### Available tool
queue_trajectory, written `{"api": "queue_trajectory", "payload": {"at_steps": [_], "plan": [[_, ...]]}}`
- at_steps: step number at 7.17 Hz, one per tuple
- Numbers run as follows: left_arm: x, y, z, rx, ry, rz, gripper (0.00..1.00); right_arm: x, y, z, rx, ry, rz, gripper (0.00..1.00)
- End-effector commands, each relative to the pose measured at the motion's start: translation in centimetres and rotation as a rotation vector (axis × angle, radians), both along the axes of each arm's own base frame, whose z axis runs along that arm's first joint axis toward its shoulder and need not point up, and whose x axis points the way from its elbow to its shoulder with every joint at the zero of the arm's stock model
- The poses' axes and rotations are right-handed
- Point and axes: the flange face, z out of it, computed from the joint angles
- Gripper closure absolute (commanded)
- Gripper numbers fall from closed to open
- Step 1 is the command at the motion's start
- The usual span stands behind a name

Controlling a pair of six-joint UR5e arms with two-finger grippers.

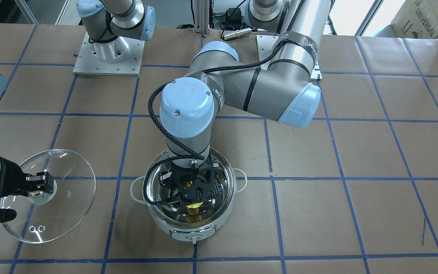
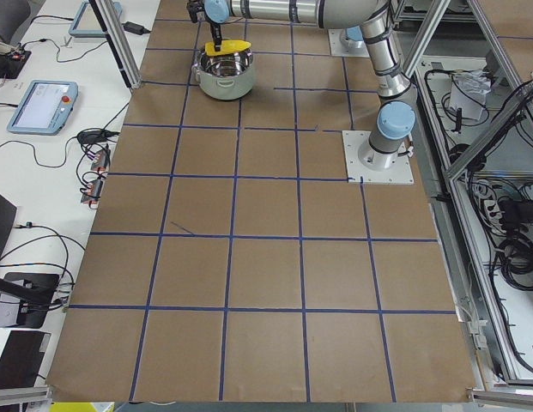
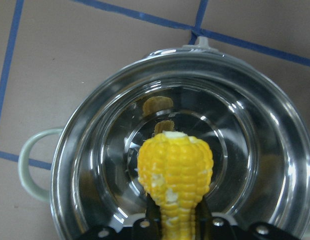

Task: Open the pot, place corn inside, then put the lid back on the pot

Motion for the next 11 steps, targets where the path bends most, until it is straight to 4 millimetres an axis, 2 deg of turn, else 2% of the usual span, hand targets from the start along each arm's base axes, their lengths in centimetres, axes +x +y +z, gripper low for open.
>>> {"api": "queue_trajectory", "payload": {"at_steps": [1, 3, 6, 7, 8, 10, 11], "plan": [[-0.8, -1.8, -1.3, -0.007, 0.002, -0.018, 0.95, 0.1, 0.0, 0.1, -0.001, 0.002, -0.001, 0.82], [-0.6, -1.8, -2.5, 0.008, -0.004, -0.073, 0.9, 0.1, 0.1, 0.4, -0.004, 0.002, -0.001, 0.82], [-0.5, -1.6, -2.8, 0.015, -0.013, -0.145, 0.88, 0.1, 0.1, 0.8, -0.012, 0.005, -0.005, 0.82], [-0.5, -1.6, -3.0, 0.018, -0.015, -0.165, 0.14, 0.1, 0.1, 0.8, -0.012, 0.005, -0.007, 0.82], [-0.3, -1.7, -3.0, 0.016, -0.016, -0.17, 0.0, 0.2, 0.1, 0.8, -0.012, 0.005, -0.005, 0.82], [0.1, -1.9, -2.7, 0.015, -0.014, -0.17, 0.0, 0.2, -0.1, 1.6, -0.026, 0.008, -0.007, 0.82], [0.7, -2.0, -1.5, -0.002, -0.018, -0.258, 0.0, 0.2, -0.1, 2.1, -0.034, 0.011, -0.008, 0.81]]}}
